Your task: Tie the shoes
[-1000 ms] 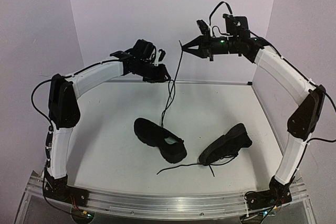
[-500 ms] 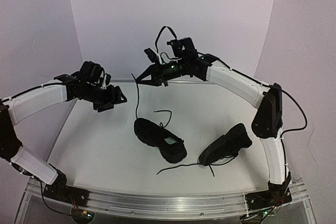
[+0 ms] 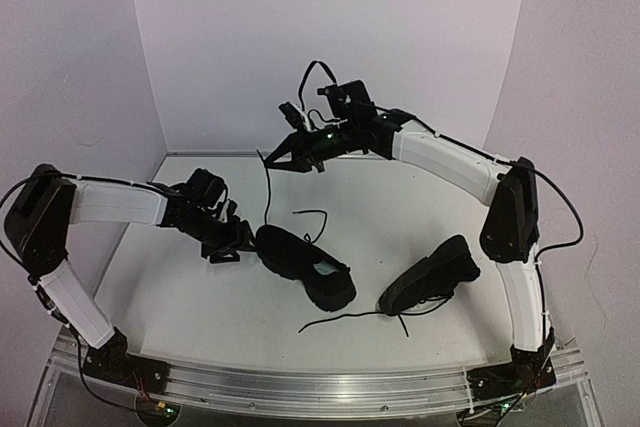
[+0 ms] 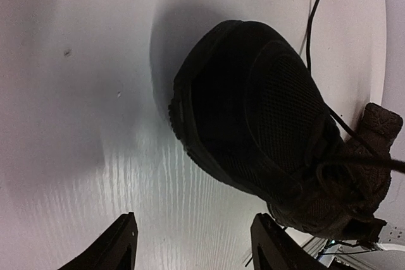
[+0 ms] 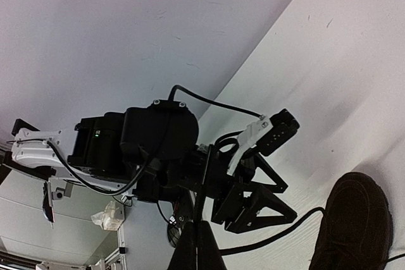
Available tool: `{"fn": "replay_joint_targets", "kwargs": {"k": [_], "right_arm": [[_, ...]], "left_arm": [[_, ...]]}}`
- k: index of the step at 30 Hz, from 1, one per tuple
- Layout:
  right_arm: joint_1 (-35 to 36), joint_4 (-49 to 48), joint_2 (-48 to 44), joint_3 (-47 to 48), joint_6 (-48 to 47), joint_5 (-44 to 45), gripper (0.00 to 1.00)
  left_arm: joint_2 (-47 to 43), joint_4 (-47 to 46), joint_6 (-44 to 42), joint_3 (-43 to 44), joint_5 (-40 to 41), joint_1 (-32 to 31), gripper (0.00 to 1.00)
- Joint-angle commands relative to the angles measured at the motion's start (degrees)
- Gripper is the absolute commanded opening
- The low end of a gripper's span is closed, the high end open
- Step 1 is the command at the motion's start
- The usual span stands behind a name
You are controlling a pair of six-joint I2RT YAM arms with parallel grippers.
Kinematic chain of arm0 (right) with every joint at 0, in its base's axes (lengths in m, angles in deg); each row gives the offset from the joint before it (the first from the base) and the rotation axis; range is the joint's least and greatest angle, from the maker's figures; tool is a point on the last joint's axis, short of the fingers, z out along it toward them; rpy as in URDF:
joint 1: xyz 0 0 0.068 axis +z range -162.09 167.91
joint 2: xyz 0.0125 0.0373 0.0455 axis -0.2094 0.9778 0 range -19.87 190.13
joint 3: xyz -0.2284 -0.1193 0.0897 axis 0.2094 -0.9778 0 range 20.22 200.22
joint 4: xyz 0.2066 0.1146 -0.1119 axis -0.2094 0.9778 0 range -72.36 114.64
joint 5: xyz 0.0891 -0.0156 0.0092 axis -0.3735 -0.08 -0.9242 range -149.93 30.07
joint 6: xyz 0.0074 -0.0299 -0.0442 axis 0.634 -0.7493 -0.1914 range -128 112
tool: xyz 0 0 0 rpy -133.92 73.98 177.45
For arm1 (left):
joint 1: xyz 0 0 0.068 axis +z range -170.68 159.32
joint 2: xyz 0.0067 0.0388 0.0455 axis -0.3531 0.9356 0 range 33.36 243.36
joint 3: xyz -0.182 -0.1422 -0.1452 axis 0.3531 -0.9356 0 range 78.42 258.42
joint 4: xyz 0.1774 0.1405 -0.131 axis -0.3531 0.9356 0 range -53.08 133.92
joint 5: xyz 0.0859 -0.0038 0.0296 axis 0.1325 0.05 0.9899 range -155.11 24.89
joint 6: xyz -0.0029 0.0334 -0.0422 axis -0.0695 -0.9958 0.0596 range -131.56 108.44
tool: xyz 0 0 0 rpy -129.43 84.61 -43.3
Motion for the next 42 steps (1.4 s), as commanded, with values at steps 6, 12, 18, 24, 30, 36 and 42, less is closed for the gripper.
{"fn": "replay_joint_targets", "kwargs": {"k": [6,12,18,24,30,36,42], "right_arm": [[-1.8,-1.5,-6.4,-2.5,-0.7,3.7,0.00],[-1.8,-1.5,-5.6,-1.8,-0.1,4.6,0.00],[-2.7,-1.4,-5.6,-2.3,1.9,9.2,0.00],[-4.0,-1.5,-5.2,-2.8,3.7,11.3,0.00],[-4.0,-1.6,-2.8,-0.1,5.3,9.2,0.00],[-4.0,-1.7,-1.6,1.6,6.7,8.1,0.00],[-4.0,-1.7,-1.2,1.6,7.0,7.5,0.00]], "left_arm": [[17.8,-12.7,-0.9,14.6,-5.3,-0.2,0.50],[21.1,-9.9,-4.8,24.6,-5.4,1.2,0.48],[2.8,-11.6,-12.1,12.1,1.1,2.6,0.69],[-15.3,-26.0,-19.0,-0.4,1.5,2.1,0.74],[-12.8,-26.4,-26.4,6.6,-1.4,-0.5,0.67],[-8.8,-25.8,-31.0,11.2,-2.0,-3.7,0.56],[-5.8,-26.5,-33.8,14.4,-1.6,-5.3,0.50]]}}
